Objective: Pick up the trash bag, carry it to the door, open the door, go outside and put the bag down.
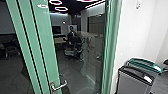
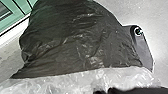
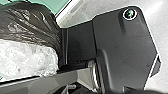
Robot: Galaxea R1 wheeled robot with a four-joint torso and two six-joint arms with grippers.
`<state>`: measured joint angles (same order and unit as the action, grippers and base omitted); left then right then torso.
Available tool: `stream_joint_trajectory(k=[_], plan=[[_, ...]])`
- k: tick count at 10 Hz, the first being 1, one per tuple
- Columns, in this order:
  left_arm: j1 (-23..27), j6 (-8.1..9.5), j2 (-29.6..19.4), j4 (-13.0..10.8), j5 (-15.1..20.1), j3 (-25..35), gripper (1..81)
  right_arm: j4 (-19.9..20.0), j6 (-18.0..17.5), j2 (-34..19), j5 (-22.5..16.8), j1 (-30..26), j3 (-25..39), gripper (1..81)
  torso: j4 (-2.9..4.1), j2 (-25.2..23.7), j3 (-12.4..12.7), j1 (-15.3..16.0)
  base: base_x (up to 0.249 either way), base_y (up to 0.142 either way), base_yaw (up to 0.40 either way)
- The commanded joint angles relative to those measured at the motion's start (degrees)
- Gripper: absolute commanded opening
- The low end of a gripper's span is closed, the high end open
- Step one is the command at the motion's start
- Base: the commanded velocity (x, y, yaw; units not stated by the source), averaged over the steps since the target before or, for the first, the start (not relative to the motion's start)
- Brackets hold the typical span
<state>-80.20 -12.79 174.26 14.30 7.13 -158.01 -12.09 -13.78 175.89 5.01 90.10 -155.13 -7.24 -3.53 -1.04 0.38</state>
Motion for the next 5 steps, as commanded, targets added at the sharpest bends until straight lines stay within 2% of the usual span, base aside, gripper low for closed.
stream_joint_trajectory(k=[1, 5], plan=[[4.22, -0.31, -0.05, -0.50, 3.15, -0.10, 1.0, -0.65, 0.06, 0.81, -2.20, -2.95, 0.36, 81.1, 0.00, 0.00, 0.00, 0.00, 0.000, 0.000, 0.000], [4.22, -0.22, -0.14, -0.41, 3.15, -0.10, 1.0, -0.56, 0.06, 0.81, -2.20, -2.86, 0.27, 81.1, 0.00, 0.02, 0.00, 0.02, 0.000, 0.000, 0.000]])
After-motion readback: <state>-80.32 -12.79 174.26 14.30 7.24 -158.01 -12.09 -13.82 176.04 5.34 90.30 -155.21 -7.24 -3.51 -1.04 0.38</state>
